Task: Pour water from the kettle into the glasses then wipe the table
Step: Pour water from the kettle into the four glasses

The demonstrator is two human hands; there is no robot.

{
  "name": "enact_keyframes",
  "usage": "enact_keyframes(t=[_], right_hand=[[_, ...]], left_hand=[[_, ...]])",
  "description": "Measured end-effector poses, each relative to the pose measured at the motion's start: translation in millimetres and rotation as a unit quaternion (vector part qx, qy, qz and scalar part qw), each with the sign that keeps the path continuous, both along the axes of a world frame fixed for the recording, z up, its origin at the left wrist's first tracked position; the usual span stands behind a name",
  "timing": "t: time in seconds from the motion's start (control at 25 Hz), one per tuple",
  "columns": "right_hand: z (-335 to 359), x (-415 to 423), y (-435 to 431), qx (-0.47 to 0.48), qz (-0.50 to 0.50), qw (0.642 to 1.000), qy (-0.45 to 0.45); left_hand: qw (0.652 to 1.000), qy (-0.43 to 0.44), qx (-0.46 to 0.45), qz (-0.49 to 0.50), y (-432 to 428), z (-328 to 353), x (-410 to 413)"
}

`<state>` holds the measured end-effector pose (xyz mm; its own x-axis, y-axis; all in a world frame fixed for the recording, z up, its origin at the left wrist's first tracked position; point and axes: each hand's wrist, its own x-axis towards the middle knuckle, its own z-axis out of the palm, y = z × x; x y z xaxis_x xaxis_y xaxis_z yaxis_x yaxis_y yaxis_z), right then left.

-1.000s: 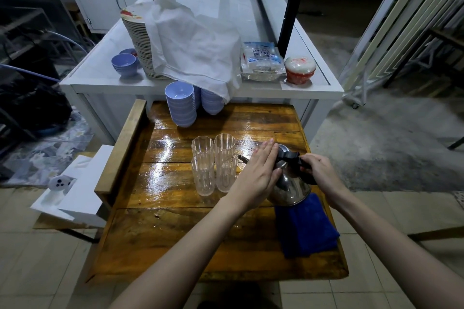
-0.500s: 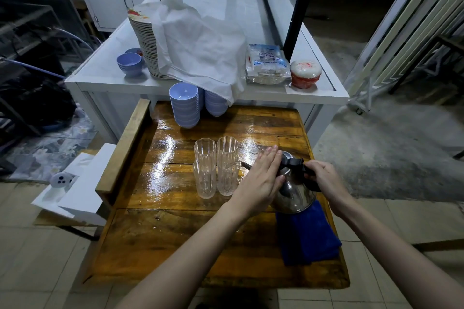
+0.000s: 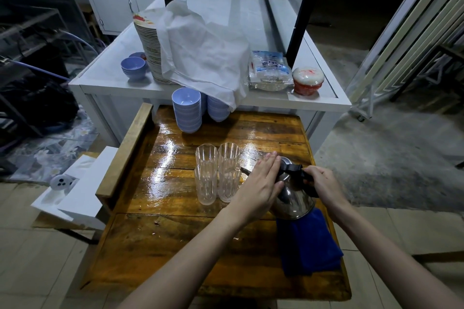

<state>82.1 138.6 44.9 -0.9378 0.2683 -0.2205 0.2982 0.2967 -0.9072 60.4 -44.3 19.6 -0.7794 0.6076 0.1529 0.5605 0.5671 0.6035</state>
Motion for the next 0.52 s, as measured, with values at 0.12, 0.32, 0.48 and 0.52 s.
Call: enact_keyframes(t=[0.12,0.32,0.48,0.52], right_hand=[[-1.8,-1.9,0.2,0.01,0.001,1.0,-0.003],[-2.5,-2.0,0.1,0.019,0.003,1.0,-0.001],[-1.8,-2.4,-1.5,0.023,-0.004,1.0,-0.002],[-1.2,-2.5,-1.9,0.024,-0.005,1.0,-0.001]], left_hand=[[1.0,0.0,-0.001,-0.001,-1.1,0.0,-0.4],[1.0,0.0,-0.002,-0.004,-3.4,-2.0,0.3],[1.0,0.003,-0.002,-0.004,-3.6,-2.3,-0.8],[1.0,0.004,-0.003,-0.003,-3.7,-1.9,-0.9]])
